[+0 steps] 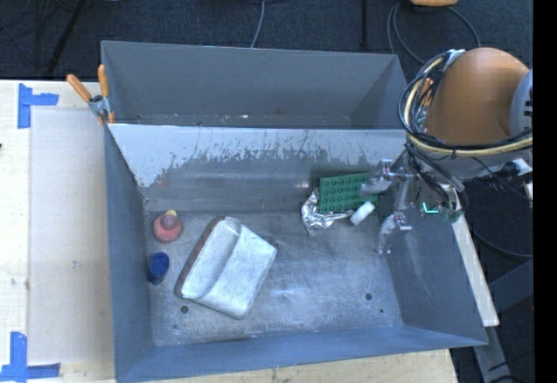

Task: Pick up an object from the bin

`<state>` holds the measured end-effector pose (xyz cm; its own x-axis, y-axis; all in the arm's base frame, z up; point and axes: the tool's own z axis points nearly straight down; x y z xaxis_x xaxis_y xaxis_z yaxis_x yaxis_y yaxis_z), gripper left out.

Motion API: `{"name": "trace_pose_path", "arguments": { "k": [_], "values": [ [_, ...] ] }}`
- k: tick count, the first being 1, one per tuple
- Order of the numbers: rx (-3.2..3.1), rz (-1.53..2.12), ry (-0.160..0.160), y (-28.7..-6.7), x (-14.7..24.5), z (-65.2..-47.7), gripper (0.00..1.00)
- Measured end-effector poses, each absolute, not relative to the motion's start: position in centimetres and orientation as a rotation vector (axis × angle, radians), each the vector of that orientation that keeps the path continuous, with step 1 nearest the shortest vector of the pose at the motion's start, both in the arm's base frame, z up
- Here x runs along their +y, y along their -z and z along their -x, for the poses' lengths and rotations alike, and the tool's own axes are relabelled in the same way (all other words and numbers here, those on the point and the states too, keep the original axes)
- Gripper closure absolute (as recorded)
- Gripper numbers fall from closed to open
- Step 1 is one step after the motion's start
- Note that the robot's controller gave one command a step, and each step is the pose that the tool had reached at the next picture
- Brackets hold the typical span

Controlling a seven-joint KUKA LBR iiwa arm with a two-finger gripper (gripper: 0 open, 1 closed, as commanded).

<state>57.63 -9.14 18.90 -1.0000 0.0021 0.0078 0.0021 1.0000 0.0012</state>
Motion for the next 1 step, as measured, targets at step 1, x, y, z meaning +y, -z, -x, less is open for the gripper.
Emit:
{"name": "trace_pose_path", "arguments": {
  "k": [1],
  "values": [
    [-3.138,-0.064,0.002,-8.95,-10.39,-61.69,0.0]
  ]
}}
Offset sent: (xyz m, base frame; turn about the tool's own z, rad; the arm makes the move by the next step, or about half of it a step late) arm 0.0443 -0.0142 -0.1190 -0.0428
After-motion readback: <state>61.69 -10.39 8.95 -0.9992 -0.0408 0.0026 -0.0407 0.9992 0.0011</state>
